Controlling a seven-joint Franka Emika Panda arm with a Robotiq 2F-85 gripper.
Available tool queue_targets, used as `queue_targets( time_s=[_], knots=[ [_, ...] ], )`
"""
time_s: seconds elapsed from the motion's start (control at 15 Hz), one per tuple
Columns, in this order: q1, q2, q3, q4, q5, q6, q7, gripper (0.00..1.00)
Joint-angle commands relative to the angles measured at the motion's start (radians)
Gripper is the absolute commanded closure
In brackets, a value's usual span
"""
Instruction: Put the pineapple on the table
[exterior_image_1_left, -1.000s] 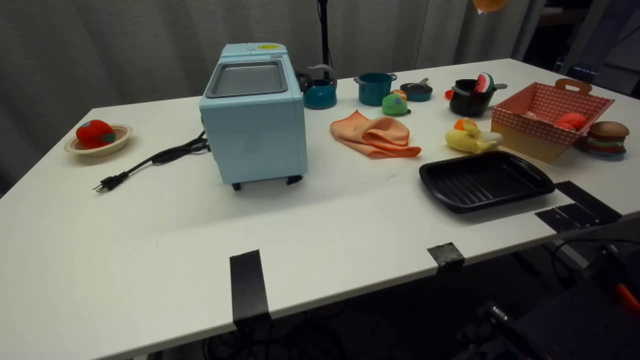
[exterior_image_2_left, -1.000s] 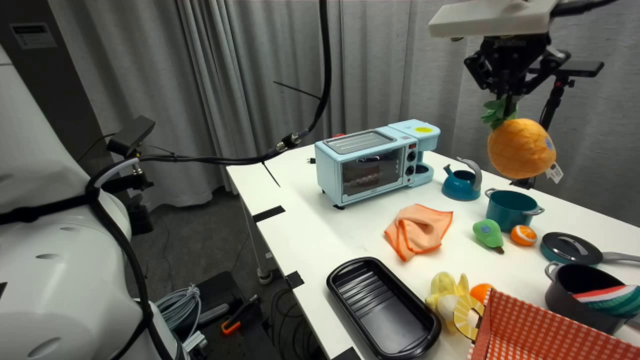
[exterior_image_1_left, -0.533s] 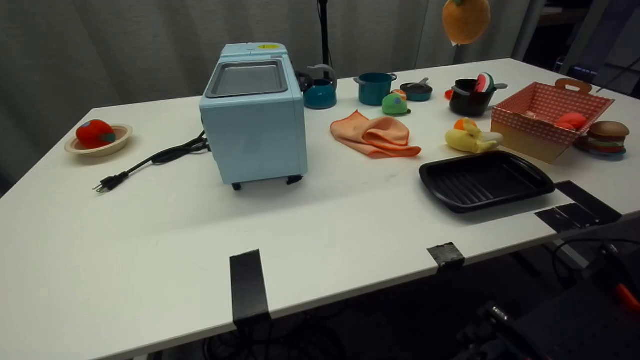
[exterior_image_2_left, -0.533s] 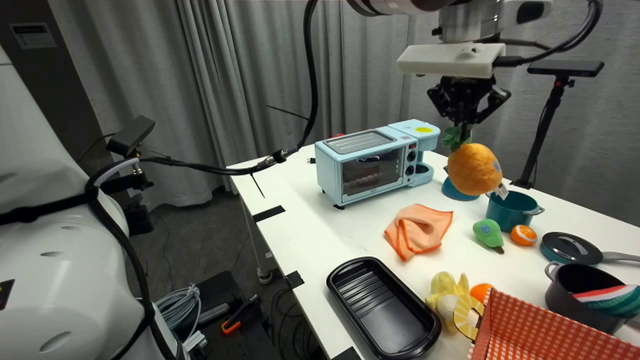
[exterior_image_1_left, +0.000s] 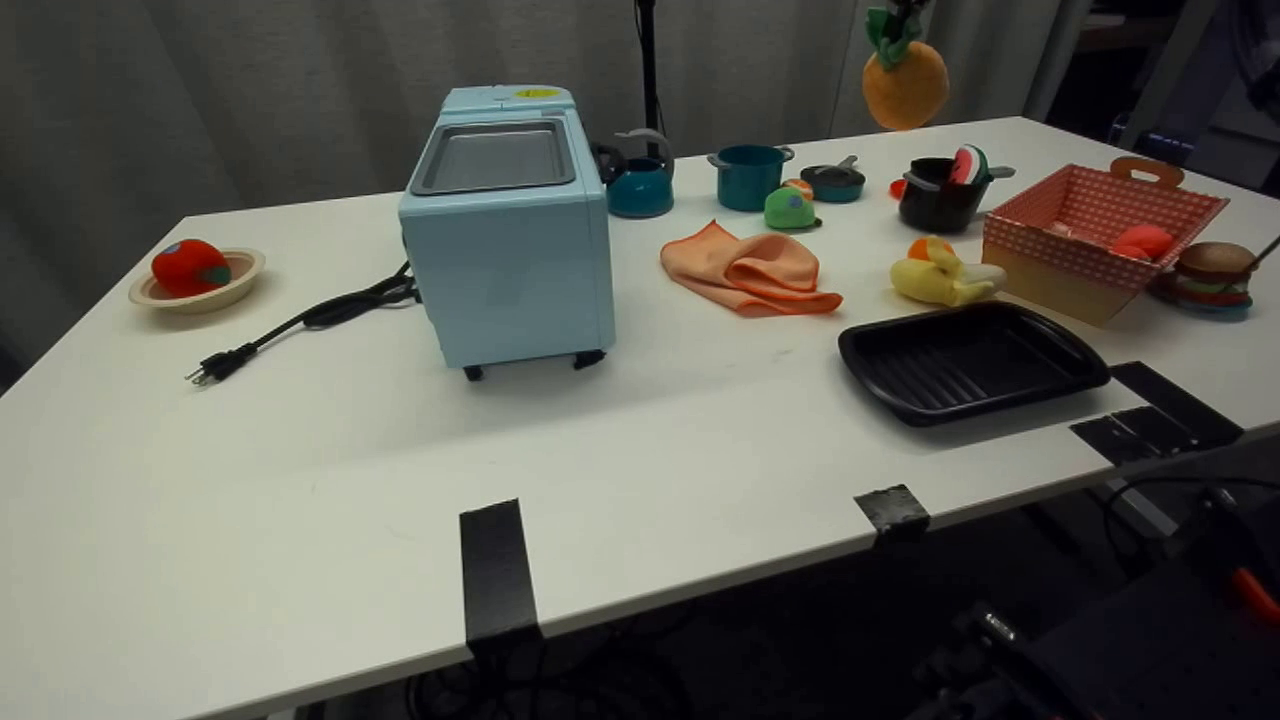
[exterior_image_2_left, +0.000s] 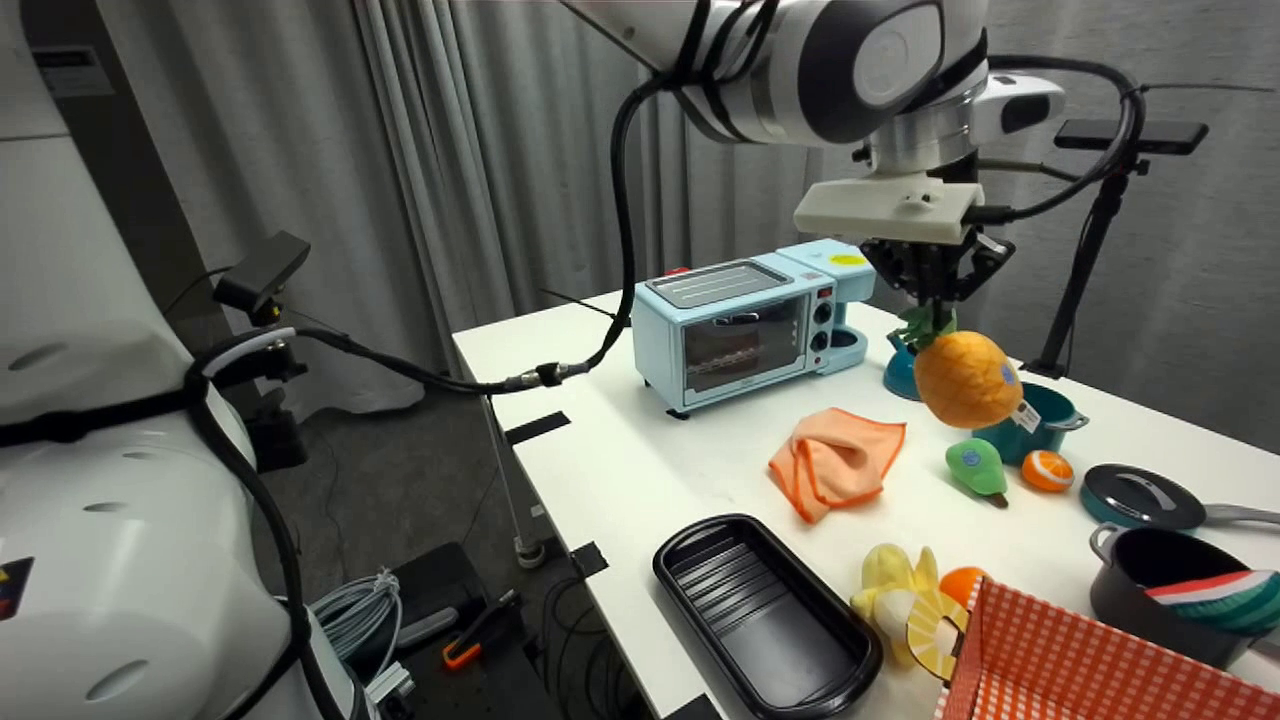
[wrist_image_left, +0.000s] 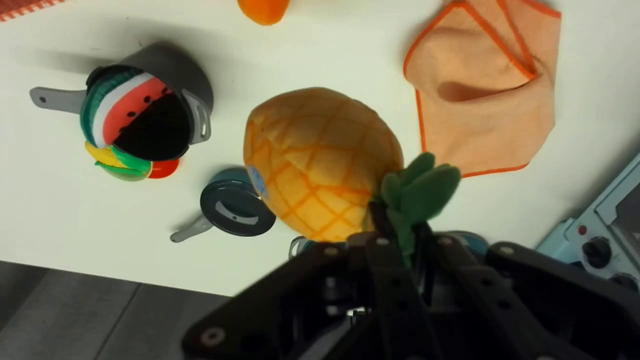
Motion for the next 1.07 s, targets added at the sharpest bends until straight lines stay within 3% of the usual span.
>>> queue_targets(
  time_s=[0.0, 0.47, 1.0],
  knots=[
    [0.008, 0.108, -0.002, 0.049, -0.031, 0.086, 0.077, 0.97],
    [-0.002, 0.294, 0.020, 0.189, 0.047, 0.013, 0.086, 0.97],
    [0.003, 0.397, 0.011, 0.274, 0.028, -0.085, 0.112, 0.97]
  ],
)
